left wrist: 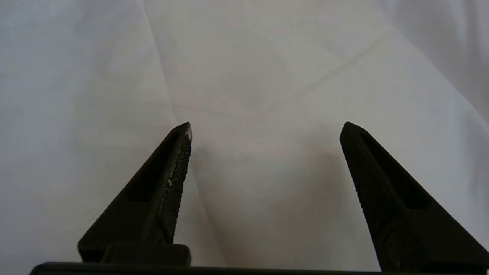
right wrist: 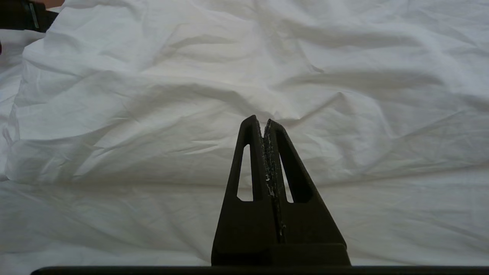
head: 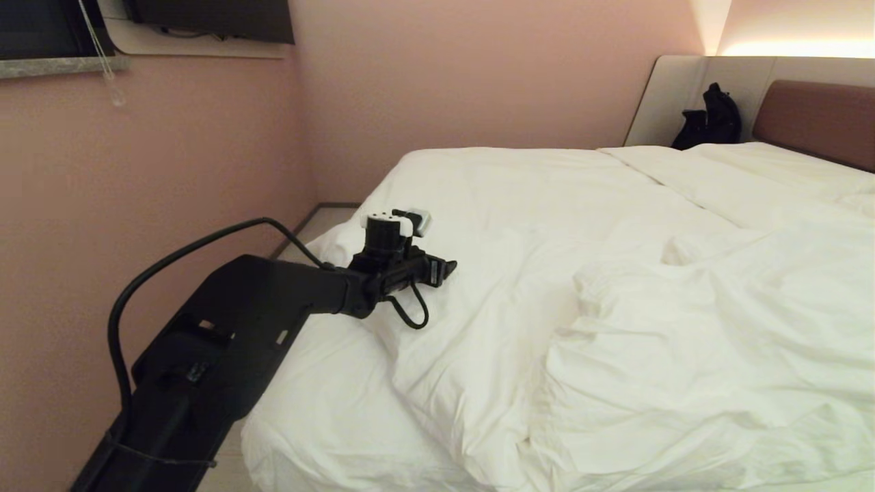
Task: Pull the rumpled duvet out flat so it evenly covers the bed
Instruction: Flatten the corners of the folded blanket
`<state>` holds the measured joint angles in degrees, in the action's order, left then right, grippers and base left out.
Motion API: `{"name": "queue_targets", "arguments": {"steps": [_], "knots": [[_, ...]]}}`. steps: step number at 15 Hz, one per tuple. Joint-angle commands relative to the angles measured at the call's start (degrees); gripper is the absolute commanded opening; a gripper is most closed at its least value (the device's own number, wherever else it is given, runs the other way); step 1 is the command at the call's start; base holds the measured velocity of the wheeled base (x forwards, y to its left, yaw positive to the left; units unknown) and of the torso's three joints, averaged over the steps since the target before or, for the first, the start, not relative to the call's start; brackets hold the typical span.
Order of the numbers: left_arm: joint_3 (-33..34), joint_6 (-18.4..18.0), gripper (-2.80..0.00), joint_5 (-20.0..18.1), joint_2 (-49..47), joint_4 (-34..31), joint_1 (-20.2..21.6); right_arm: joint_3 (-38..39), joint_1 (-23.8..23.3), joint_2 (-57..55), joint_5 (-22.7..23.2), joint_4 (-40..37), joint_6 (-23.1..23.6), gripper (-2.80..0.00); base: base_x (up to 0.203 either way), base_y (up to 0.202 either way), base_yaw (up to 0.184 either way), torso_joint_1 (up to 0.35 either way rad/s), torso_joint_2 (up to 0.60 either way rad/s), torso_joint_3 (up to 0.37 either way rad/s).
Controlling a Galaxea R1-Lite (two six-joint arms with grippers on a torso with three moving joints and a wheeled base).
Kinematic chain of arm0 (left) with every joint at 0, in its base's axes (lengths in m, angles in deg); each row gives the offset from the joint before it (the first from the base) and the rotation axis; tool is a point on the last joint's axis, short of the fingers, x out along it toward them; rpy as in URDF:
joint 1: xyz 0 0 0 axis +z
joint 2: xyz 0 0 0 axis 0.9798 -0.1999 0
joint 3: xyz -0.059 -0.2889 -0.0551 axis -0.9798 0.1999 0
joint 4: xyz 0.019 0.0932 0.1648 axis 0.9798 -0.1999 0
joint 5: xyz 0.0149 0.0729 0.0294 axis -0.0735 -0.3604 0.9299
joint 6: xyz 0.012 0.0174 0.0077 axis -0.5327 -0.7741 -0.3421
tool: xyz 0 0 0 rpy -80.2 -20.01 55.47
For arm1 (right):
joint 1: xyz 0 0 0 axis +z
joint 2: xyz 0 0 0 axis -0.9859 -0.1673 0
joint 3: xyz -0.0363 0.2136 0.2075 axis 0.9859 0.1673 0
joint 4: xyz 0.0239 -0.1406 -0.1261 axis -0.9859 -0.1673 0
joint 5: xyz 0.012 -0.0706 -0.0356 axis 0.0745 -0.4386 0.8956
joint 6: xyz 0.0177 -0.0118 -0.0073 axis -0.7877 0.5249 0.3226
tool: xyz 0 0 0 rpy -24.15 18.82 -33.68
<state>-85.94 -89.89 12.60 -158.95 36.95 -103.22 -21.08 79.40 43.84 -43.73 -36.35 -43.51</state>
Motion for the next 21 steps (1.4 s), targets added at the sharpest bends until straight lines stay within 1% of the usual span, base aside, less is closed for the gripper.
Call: {"name": "queue_targets", "arguments": {"steps": [1,6,9,11,12,15,17,18,19,21], "knots": [[0.0,0.0,0.00,-0.2,-1.2,0.1,0.0,0.0,0.0,-0.1,0.0,0.0,0.0,-2.80,0.000,0.000,0.000,0.000,0.00,0.000],[-0.1,-0.1,0.00,-3.2,-3.2,-0.4,0.0,0.0,0.0,-0.1,0.0,0.0,0.0,-2.80,0.000,0.000,0.000,0.000,0.00,0.000],[-0.1,-1.2,0.00,-3.4,-4.3,-0.8,0.0,0.0,0.0,-0.1,0.0,0.0,0.0,-2.80,0.000,0.000,0.000,0.000,0.00,0.000],[-0.1,-1.2,0.00,-3.4,-4.4,-2.4,0.0,0.0,0.0,-0.1,0.0,0.0,0.0,-2.80,0.000,0.000,0.000,0.000,0.00,0.000],[-0.1,-1.3,0.00,-3.4,-4.4,-4.5,0.0,0.0,0.0,-0.1,0.0,0.0,0.0,-2.80,0.000,0.000,0.000,0.000,0.00,0.000],[-0.1,-1.5,0.00,-3.3,-4.0,-7.9,0.0,0.0,0.0,-0.1,0.0,0.0,0.0,-2.80,0.000,0.000,0.000,0.000,0.00,0.000],[-0.2,-1.6,0.00,-3.3,-3.9,-9.1,0.0,0.0,0.0,-0.1,0.0,0.0,0.0,-2.80,0.000,0.000,0.000,0.000,0.00,0.000],[-0.2,-1.6,-1.33,-3.3,-4.0,-9.2,0.0,0.0,0.0,-0.1,0.0,0.0,0.0,-2.80,0.000,0.000,0.000,0.000,0.00,0.000],[-0.2,-1.6,-2.80,-3.3,-4.1,-9.3,0.0,0.0,0.0,-0.1,0.0,0.0,0.0,-2.80,0.000,0.000,0.000,0.000,0.00,0.000],[-0.2,-1.6,-2.80,-3.3,-4.0,-9.1,0.0,0.0,0.0,-0.1,0.0,0.0,0.0,-2.80,0.000,0.000,0.000,0.000,0.00,0.000]]}}
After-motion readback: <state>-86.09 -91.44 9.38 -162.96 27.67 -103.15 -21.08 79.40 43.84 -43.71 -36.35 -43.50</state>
